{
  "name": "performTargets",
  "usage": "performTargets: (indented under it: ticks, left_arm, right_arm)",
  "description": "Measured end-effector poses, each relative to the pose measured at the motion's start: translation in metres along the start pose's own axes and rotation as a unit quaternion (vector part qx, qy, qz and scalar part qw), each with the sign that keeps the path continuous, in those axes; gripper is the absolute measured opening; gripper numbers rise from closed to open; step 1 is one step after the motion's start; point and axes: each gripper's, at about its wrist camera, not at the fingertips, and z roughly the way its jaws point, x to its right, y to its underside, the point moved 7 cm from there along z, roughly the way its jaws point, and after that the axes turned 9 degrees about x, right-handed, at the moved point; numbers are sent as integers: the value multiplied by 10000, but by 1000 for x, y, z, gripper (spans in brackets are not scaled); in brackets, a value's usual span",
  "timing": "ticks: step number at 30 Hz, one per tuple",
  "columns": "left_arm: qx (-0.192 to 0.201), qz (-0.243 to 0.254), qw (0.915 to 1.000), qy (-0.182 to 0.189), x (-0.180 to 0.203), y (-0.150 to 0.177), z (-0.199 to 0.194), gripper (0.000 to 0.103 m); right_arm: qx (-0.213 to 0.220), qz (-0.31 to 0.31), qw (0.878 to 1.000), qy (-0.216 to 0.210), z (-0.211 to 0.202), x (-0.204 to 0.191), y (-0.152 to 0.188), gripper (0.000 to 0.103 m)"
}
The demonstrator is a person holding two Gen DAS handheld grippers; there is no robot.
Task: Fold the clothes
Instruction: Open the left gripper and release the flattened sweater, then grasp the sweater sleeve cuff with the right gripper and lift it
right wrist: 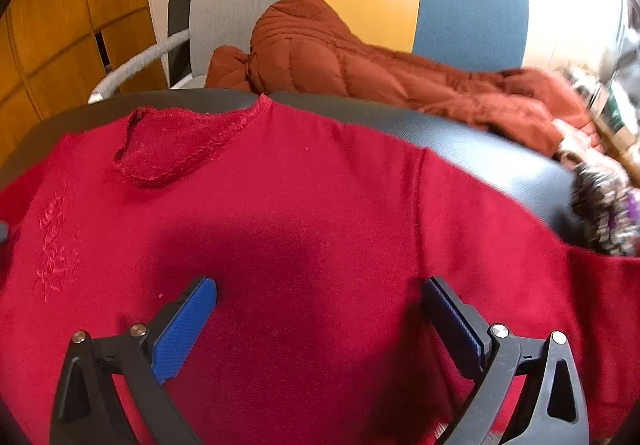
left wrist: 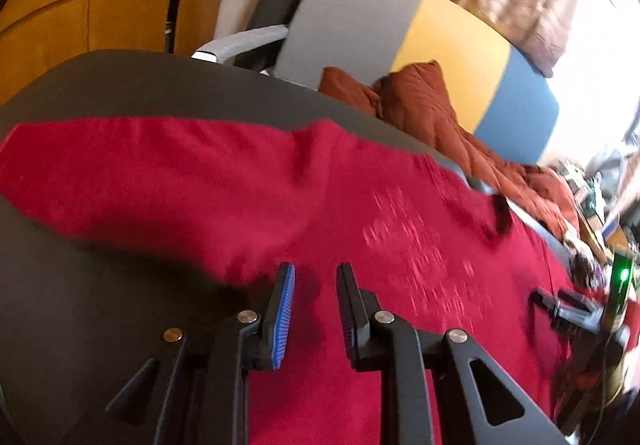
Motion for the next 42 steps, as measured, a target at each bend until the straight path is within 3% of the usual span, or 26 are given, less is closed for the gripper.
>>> performTargets:
  ticks: [7,14,27,30,35,42]
  left_arm:
    - [-94,376,9992,-37,4,41,-20,24]
    - [4,235,9997,94,-10,54,-38,24]
    - [221,374,9990,-133,-10,67,-55,24]
    - [224,417,9987,-175,-8,65,-52,24]
    - [242,436,9985,-211,-8,66,-53,24]
    - [247,387,9988,-191,-9,67,-53,24]
  right_arm:
    - [191,156,9971,-717,-65,-32,32,103]
    - [3,428,9960,-787,-92,-40,98,103]
    - [95,919,9858,-1400,-106,-27,106,103]
    - [158,1468,9735,-1745,-114,-13,104,103]
    - [664,2517,9449,-1986,-151,47,108,103]
    - [1715,3538,9103,-1299,-218,176,114,103]
